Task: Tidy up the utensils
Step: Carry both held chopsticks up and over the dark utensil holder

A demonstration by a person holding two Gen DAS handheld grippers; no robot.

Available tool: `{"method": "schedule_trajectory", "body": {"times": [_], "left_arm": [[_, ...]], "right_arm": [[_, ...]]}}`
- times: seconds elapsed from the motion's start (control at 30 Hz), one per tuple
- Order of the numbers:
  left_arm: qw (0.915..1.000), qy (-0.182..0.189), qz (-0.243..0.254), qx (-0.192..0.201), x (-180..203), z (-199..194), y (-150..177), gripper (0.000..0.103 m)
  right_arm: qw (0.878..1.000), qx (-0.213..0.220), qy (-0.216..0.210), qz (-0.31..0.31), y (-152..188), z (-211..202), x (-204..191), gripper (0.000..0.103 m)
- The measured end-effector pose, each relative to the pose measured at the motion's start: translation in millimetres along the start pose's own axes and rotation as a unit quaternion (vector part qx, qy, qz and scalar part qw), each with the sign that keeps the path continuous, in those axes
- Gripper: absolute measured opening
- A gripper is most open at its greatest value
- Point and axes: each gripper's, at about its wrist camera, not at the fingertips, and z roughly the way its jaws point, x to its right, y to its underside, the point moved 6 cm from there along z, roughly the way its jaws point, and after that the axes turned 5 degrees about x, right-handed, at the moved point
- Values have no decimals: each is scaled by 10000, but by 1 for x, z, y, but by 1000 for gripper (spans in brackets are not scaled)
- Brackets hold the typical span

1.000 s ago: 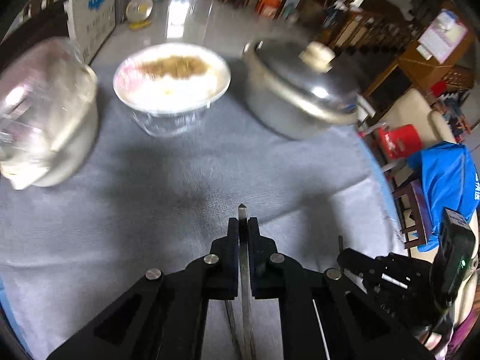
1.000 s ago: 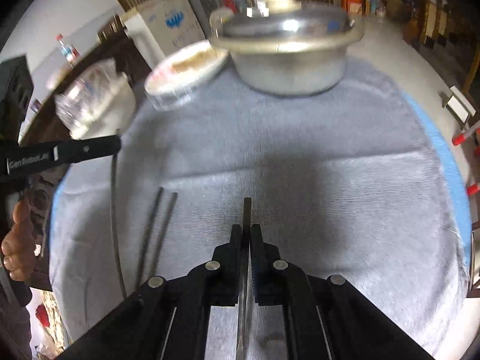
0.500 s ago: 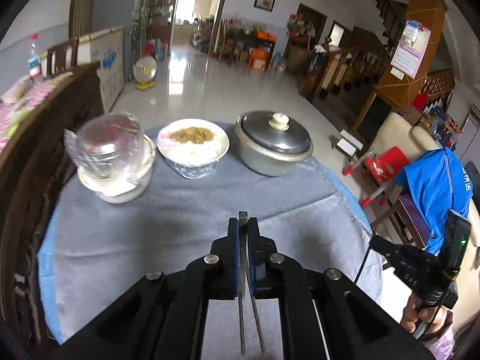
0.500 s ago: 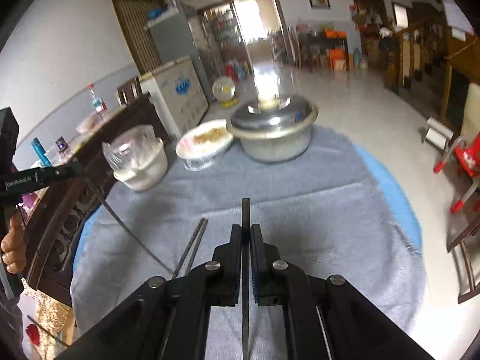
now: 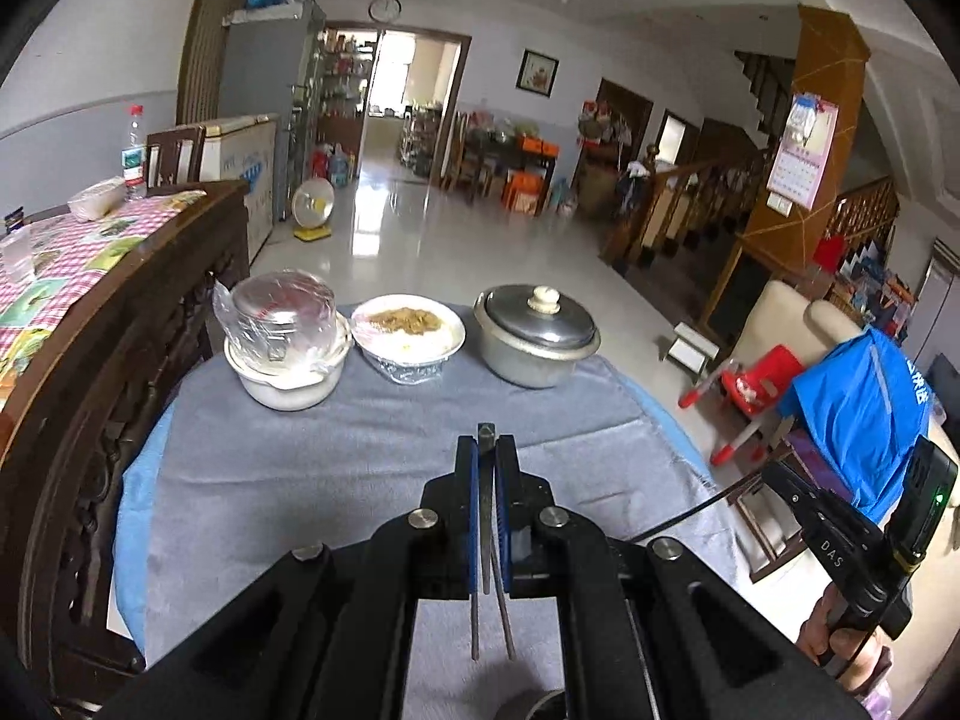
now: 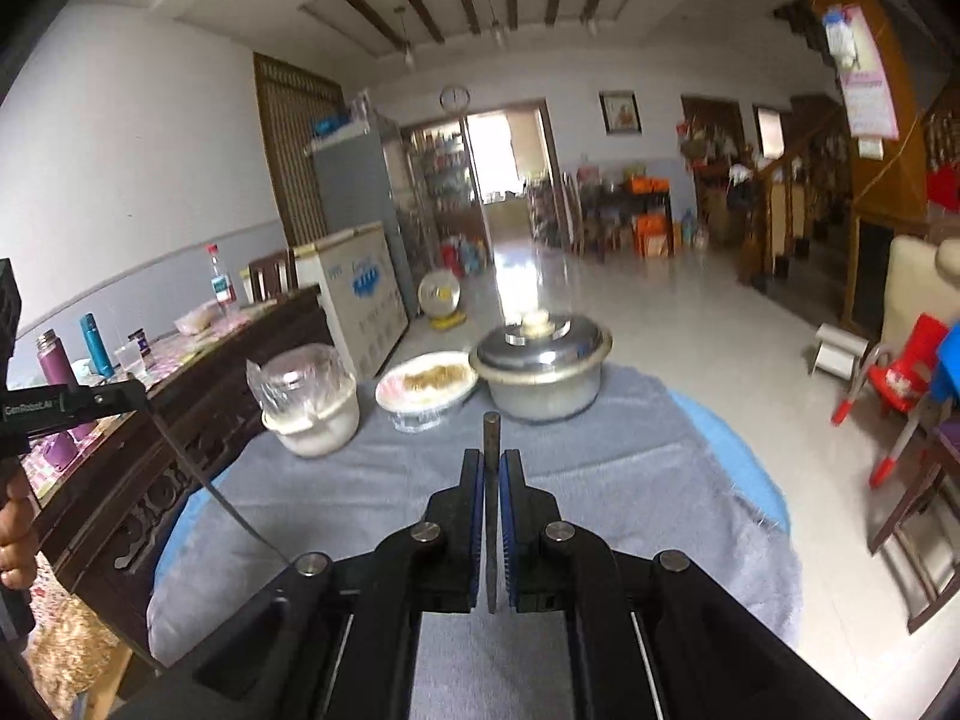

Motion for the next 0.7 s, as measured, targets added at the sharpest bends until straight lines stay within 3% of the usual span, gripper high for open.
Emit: {"method": "schedule_trajectory", "body": {"times": [0.43, 0.7], "left_arm": [[9980, 203, -216, 562, 10, -71, 6, 5], [9960, 348, -73, 814, 24, -108, 4, 5]], "right_arm": [[9973, 603, -89, -408, -27, -65, -42, 6], [9937, 946, -335, -508, -43, -95, -65, 6]]}}
